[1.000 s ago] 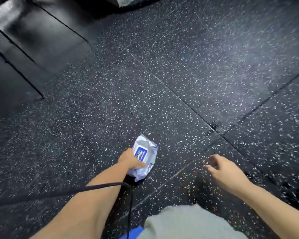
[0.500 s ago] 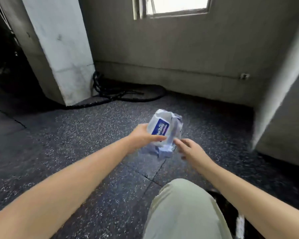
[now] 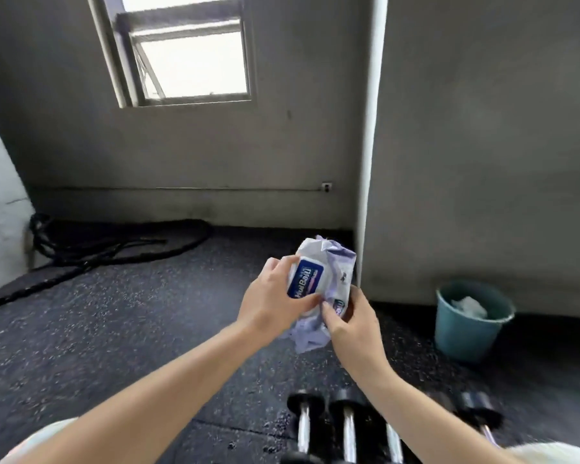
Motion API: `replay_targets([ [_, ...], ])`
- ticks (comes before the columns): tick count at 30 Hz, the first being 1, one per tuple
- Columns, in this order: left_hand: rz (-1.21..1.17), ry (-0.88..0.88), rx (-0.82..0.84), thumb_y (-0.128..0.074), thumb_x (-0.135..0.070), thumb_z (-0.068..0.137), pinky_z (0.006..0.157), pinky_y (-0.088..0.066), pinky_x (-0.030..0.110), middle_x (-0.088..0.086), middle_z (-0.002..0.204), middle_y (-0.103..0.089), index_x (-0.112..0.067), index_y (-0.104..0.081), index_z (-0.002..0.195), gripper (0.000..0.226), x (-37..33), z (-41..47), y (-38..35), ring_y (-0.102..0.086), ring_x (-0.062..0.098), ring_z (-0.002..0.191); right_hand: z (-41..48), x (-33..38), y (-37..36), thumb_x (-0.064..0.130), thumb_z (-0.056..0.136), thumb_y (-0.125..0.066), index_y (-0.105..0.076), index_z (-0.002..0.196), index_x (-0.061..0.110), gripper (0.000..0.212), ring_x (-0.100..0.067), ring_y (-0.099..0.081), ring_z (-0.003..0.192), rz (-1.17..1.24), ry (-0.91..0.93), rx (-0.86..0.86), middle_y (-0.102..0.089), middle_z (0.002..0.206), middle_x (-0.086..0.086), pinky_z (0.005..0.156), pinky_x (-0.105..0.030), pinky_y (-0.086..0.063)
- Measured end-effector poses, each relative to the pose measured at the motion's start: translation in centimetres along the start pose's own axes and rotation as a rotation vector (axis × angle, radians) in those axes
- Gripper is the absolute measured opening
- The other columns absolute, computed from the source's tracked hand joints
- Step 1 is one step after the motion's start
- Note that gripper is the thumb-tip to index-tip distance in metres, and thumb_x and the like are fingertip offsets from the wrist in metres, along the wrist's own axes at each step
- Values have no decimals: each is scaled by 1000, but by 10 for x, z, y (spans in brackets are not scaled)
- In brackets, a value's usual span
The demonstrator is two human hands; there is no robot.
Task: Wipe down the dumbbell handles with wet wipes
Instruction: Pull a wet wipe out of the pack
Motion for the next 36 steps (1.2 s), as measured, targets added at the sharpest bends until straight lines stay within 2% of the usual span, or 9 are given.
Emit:
replay_targets([
  [3,67,43,43,-72,-67,82,82,-57,34,-15,105,-59,-35,-54,139,69,22,-9,-38,-63,6,91,3,-32,5,20,89,-69,-64,106,34,23,-4,-68,83,-149,-31,35,-72,91,12,76,-33,-57],
  [9,-216,284,98,-66,-51,87,67,-55,34,-18,75,-71,-38,-73,94,17,55,-8,-65,-66,4,70,11,-75,-4,18,86,-67,-66,101,31,20,-12,-67,81,-146,-190,73,-71,88,8,75,-35,-55],
  [12,-419,376,51,-62,-33,90,56,-36,37,-9,52,-48,-23,-49,57,36,73,7,-66,-42,14,53,22,-86,4,6,87,-62,-69,102,27,26,-14,-68,82,-17,-327,37,-73,92,4,72,-34,-54],
  [15,-630,470,222,-70,-38,93,68,-49,37,3,80,-72,-22,-72,88,17,84,13,-71,-60,9,65,36,-94,7,5,92,-62,-71,110,23,27,-27,-73,96,162,-426,81,-76,104,-5,86,-51,-60],
  [18,-863,729,328,-70,-39,96,68,-41,31,2,90,-70,-17,-74,110,27,92,2,-89,-56,9,58,45,-94,1,8,96,-62,-70,114,22,24,-33,-71,104,206,-437,124,-75,108,-7,92,-56,-57],
  [22,-1013,892,300,-69,-37,97,64,-39,32,15,104,-70,-7,-76,114,35,97,-11,-99,-52,18,63,44,-86,-4,22,93,-70,-60,121,26,30,-5,-63,100,-276,-112,76,-67,109,11,89,-28,-51],
  [24,-1010,880,270,-71,-39,95,78,-45,38,15,113,-76,-14,-80,106,29,97,-16,-101,-61,26,81,42,-75,-6,23,89,-75,-56,126,24,42,-4,-54,107,-478,126,-1,-55,117,11,91,-18,-44],
  [27,-980,846,234,-78,-45,87,106,-41,52,5,107,-79,-23,-82,95,24,95,-24,-103,-68,33,108,37,-62,-12,22,86,-78,-70,108,20,23,-14,-49,112,-631,383,-4,-49,118,4,99,-26,-42],
  [36,-1095,642,189,-59,-25,106,80,-55,30,2,109,-79,-20,-70,123,21,67,-40,-88,-76,19,100,31,-64,-16,33,83,-80,-77,84,25,8,-14,-48,92,-728,338,-3,-51,98,9,80,-41,-47],
])
Point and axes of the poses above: each hand's wrist, its own z-axis towards the middle knuckle, its own y-axis out of the back of the hand, x = y × z, the point moved 3 cm from there along z, towards the middle knuckle
